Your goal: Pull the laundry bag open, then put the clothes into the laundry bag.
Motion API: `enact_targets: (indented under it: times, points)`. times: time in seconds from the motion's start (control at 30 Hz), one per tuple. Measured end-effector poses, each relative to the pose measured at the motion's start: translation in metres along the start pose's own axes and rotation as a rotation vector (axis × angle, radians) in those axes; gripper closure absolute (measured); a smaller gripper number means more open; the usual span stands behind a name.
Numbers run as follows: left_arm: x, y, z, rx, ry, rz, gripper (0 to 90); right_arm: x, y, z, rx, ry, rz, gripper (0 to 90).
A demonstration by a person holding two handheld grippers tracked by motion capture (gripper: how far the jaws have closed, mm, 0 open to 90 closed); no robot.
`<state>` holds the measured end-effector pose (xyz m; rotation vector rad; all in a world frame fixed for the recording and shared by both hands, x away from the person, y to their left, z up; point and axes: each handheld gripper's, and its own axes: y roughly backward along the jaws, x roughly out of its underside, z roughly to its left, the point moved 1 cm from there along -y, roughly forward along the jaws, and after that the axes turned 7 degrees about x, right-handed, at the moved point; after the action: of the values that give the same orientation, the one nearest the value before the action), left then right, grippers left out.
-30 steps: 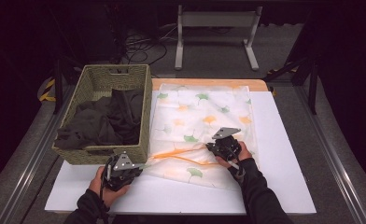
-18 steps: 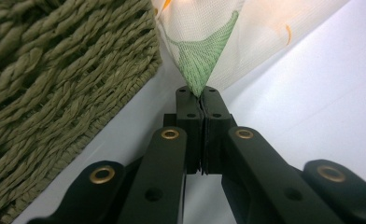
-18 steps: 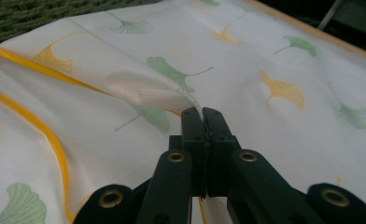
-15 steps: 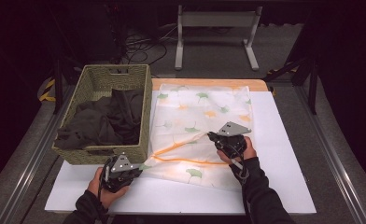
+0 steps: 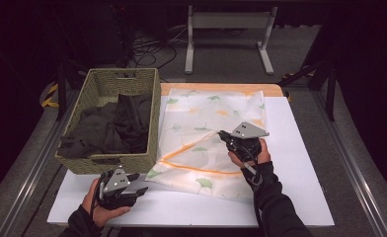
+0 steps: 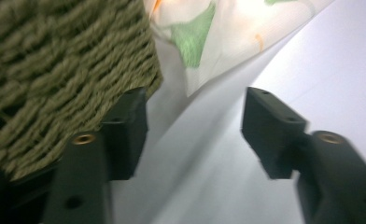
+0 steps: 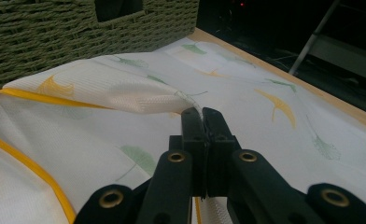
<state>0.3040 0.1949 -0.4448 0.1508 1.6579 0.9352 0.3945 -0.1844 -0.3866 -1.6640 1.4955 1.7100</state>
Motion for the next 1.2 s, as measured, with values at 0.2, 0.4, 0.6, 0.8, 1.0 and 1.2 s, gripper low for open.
enact_targets:
  times: [0.2, 0.4, 0.6, 0.8, 1.0, 1.2]
  points:
    - [-0.004, 0.007, 0.002, -0.001, -0.007, -0.029, 24.6, 0.001, 0.0, 0.001, 0.0, -0.001, 0.002, 89.2]
    - [-0.009, 0.012, 0.004, -0.005, -0.012, -0.033, 18.3, 0.002, 0.0, -0.001, -0.009, -0.008, 0.004, 89.2]
    - [-0.016, 0.023, 0.007, -0.004, -0.018, -0.055, 15.1, 0.003, -0.001, 0.0, -0.03, -0.007, 0.01, 89.2]
    - [-0.03, 0.042, 0.017, -0.074, 0.0, -0.127, 10.8, 0.003, 0.0, -0.001, -0.037, -0.008, 0.008, 89.2]
    - [-0.055, 0.064, 0.048, -0.123, -0.005, -0.153, 7.5, 0.002, -0.002, 0.0, -0.035, -0.01, 0.012, 89.2]
    - [-0.076, 0.067, 0.071, -0.143, -0.019, -0.142, 5.2, 0.0, -0.001, 0.001, -0.033, -0.01, 0.013, 89.2]
